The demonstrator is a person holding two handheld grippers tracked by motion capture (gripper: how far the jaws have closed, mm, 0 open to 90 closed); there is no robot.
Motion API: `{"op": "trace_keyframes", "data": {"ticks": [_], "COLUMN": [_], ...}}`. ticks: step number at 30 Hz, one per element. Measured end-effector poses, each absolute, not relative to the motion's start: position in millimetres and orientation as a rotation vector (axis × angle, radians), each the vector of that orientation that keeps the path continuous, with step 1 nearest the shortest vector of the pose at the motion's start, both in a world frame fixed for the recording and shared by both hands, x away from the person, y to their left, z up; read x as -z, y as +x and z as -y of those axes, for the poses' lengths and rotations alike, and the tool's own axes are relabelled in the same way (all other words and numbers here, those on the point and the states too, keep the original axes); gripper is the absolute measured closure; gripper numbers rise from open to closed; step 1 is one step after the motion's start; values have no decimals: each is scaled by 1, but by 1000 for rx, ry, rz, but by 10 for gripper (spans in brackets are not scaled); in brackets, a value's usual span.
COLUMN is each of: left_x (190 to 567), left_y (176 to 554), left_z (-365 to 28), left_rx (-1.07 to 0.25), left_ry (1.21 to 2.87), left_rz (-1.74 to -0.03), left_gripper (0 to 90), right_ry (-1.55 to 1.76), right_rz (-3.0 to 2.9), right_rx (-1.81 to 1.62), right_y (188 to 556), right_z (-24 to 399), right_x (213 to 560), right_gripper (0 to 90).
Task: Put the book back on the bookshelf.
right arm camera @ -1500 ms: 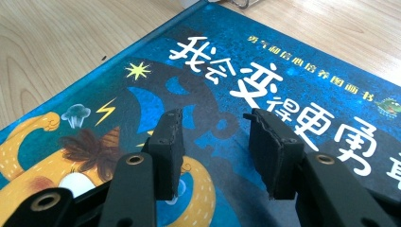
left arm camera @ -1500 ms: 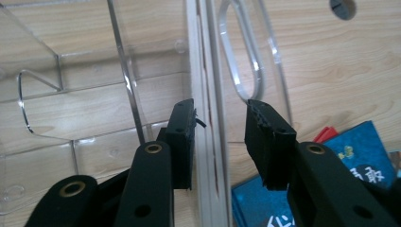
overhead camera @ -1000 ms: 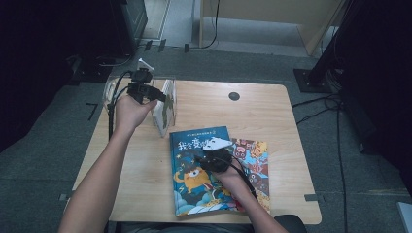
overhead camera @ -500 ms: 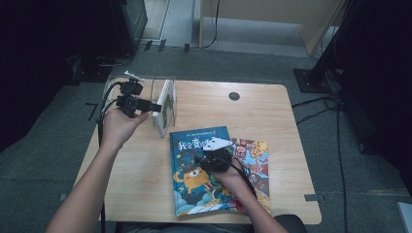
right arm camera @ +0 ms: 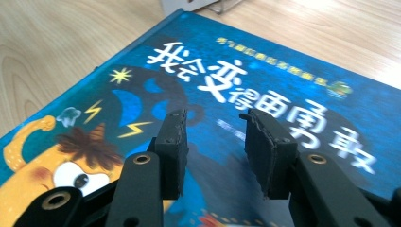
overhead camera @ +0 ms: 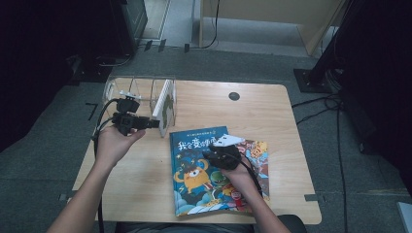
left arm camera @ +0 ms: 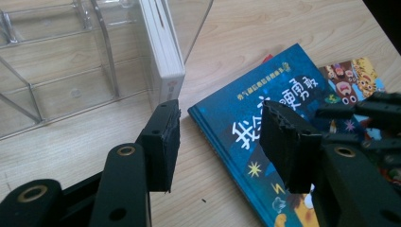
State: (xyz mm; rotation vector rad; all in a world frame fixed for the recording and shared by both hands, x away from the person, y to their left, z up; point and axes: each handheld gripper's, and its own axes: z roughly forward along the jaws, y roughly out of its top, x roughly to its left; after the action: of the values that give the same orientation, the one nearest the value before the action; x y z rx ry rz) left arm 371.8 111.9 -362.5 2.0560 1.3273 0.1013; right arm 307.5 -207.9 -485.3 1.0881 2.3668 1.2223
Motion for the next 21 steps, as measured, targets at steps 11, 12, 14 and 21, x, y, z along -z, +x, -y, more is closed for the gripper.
{"op": "trace_keyframes", "data": {"ticks": [11,12,14,21], "left_x": [392,394,400,419], "left_y": [356,355,352,345], "left_z": [-114,-113,-112,-108], "left_rx": [-65,-64,-56,-13], "left_ry": [2064,2066,2075,2071], "left_rz": [-1279,-1278,-1261,-1222], "left_gripper": [487,493,501,538], "right_ry": [1170,1174,1179,1239], "right_rz": [-2298,-2289,-2274,-2245], "right_rx": [-1210,-1207,-1202,-1188], "right_y": [309,309,309,307], "right_z": [239,242,246,261], "right_x": [480,480,480,482], "right_gripper": [616,617,618,621]}}
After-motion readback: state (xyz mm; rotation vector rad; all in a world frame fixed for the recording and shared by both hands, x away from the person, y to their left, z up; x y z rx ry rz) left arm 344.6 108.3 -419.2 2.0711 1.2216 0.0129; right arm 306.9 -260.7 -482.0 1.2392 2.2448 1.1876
